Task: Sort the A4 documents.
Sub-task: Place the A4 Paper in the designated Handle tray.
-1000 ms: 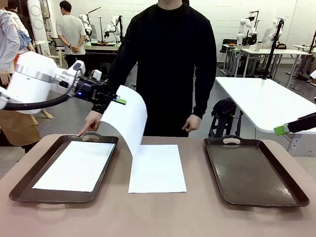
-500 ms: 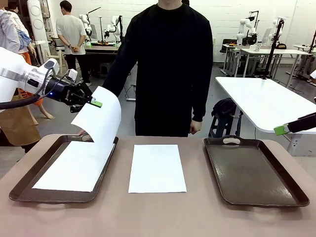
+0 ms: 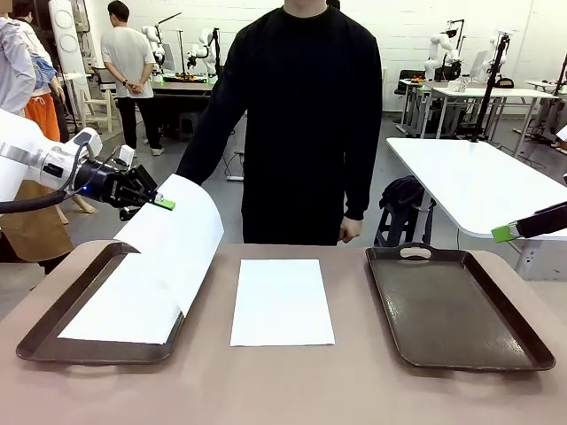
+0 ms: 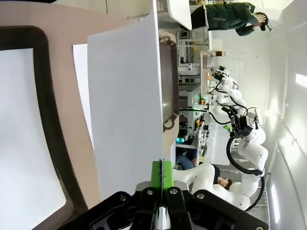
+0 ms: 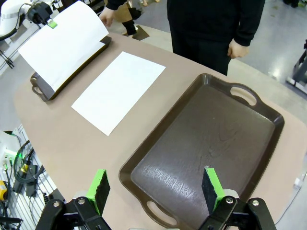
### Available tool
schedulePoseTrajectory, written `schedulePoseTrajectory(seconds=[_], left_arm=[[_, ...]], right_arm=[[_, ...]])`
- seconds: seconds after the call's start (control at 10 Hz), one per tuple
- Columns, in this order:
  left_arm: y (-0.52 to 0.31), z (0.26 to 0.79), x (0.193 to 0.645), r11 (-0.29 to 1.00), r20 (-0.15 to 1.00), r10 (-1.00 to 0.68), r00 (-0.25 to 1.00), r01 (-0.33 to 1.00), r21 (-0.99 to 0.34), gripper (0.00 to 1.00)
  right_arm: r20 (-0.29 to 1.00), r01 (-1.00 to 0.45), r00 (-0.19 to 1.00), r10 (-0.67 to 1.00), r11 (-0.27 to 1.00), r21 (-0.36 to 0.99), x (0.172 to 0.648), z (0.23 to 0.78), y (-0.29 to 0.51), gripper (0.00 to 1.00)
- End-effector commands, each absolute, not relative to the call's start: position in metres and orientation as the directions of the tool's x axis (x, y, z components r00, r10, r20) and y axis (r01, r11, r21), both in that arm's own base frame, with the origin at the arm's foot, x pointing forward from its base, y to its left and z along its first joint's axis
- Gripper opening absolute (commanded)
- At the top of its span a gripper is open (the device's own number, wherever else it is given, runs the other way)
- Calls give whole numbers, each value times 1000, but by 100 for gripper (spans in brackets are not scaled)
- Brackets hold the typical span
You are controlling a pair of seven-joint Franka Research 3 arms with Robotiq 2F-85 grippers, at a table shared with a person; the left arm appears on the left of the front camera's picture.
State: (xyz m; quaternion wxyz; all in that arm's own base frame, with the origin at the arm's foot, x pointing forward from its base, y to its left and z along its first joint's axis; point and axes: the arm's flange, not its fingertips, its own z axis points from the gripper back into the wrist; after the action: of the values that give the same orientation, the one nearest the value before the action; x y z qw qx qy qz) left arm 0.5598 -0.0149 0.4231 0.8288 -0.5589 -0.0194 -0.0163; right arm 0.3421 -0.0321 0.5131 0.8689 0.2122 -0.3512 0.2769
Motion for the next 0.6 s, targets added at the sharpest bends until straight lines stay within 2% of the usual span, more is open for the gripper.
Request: schedulePoseTrajectory(seconds=[0.0, 0.5], left_arm=[[3, 415, 571, 324, 44, 10, 999, 38, -945, 1], [55, 377, 576, 442, -8, 99, 995, -51, -896, 1]], right_arm=[[733, -640, 597, 326, 744, 191, 344, 511, -31, 100], [733, -640, 597, 326, 744, 191, 344, 511, -31, 100]])
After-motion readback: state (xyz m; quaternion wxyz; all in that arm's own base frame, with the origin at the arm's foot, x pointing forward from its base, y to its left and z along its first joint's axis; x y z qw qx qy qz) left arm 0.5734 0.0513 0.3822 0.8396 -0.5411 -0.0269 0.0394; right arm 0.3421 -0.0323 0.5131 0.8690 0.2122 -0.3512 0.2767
